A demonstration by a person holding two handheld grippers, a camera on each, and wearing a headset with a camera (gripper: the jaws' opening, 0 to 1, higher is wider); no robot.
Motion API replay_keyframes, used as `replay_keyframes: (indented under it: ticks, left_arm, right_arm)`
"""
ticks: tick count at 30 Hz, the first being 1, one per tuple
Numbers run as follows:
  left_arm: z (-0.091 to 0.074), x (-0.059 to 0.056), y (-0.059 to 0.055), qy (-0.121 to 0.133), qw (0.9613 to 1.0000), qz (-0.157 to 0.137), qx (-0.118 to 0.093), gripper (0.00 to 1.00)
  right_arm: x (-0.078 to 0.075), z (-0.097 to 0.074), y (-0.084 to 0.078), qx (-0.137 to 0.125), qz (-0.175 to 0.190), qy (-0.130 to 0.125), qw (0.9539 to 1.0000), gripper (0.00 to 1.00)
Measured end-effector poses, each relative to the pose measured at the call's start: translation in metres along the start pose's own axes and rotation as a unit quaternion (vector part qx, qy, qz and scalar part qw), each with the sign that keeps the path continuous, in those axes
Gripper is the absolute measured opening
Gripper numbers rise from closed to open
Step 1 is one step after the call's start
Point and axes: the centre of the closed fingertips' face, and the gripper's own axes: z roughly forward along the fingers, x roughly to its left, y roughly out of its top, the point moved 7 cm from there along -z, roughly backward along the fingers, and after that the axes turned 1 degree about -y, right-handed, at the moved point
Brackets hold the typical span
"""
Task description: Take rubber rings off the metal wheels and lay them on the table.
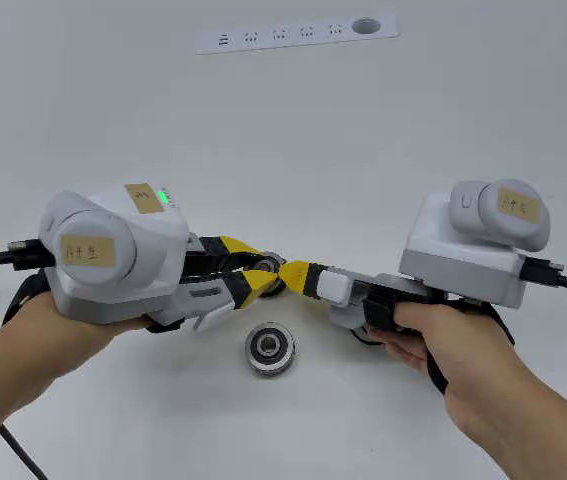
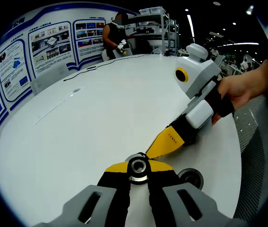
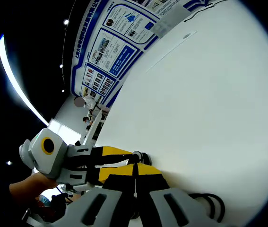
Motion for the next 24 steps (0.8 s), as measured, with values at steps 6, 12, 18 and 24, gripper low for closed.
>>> replay_keyframes:
  ticks: [6,12,18,24]
  left_arm:
    - [-0.0003,-0.0003,-0.0002,0.002,1.0000,0.000,-0.002,0.13]
    - [-0.0004,-0.0005,-0.0003,0.001,1.0000,0.001,-0.002,0.13]
    - [-0.0005,-0.0005,-0.0004,0.001,1.0000,0.002,-0.003,0.13]
    - [-0.0006,-0.0002,-0.0006,0.001,1.0000,0.000,-0.004,0.13]
  right_arm:
    - [0.0008,-0.0015,0.0003,-0.002,-0.009,0.005,0.9999,0.00]
    - [0.0025,-0.0008,0.0001,-0.001,-0.009,0.012,0.9999,0.00]
    - [0.0027,-0.0009,0.0003,-0.002,-0.006,0.016,0.9999,0.00]
    - [0.0029,-0.0005,0.0001,-0.003,-0.009,0.021,0.9997,0.00]
